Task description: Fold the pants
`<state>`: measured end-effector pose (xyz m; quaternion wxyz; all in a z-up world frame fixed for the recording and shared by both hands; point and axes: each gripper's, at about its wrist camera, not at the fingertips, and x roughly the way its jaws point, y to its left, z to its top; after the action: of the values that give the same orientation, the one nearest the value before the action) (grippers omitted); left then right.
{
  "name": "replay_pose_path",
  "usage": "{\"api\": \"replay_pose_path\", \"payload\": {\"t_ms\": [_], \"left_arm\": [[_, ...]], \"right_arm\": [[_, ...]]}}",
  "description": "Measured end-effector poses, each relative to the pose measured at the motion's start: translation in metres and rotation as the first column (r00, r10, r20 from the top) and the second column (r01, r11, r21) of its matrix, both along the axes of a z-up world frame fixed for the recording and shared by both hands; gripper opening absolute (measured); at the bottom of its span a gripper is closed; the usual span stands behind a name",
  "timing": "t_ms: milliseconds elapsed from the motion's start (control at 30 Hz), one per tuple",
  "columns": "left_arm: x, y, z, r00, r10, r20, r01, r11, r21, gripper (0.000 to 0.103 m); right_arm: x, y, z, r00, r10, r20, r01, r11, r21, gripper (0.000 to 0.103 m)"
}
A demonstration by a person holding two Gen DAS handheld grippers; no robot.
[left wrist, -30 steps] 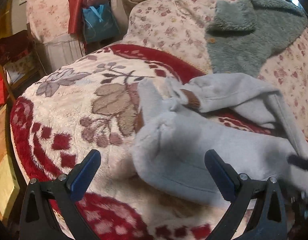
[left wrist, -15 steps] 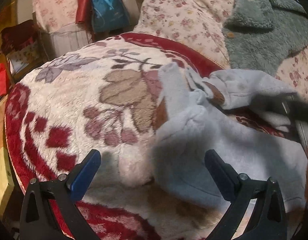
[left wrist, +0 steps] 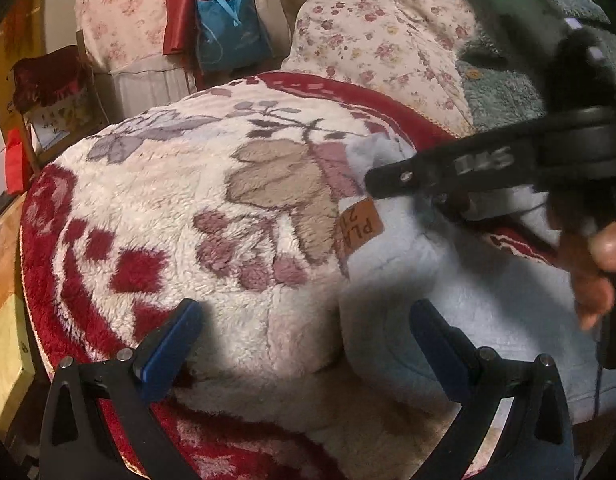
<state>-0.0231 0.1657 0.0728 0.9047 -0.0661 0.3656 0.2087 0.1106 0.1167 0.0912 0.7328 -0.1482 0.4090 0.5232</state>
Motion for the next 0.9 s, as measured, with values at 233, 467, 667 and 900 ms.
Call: {"api": "replay_pose_path", "payload": {"t_ms": [233,467,667,900], "left_arm": [[0.015,-0.007,0.007,0.993,-0.100,0.066,0.103,0.993,-0.052,0.103],[0.030,0.000,0.005,0.976,-0.190,0.102,0.205,0.965,-0.162,0.103],[0.031,0.001,0.004,0.960,-0.258,0.109,0.276,0.941,-0.194,0.031],[0.006,0.005,0.013,0.979,-0.132,0.156,0.150,0.983,-0.106,0.022]], "right_arm": [[-0.002,-0.052,0.033,0.995,0.058,-0.080,-0.042,0.981,0.189,0.015],[0.002,-0.069,0.043,0.995,0.070,-0.070,-0.052,0.973,0.224,0.015],[0.001,-0.063,0.044,0.992,0.104,-0.070,-0.084,0.967,0.241,0.015],[-0.011,-0.048,0.052,0.998,0.055,0.026,-0.060,0.972,0.227,0.016]]}}
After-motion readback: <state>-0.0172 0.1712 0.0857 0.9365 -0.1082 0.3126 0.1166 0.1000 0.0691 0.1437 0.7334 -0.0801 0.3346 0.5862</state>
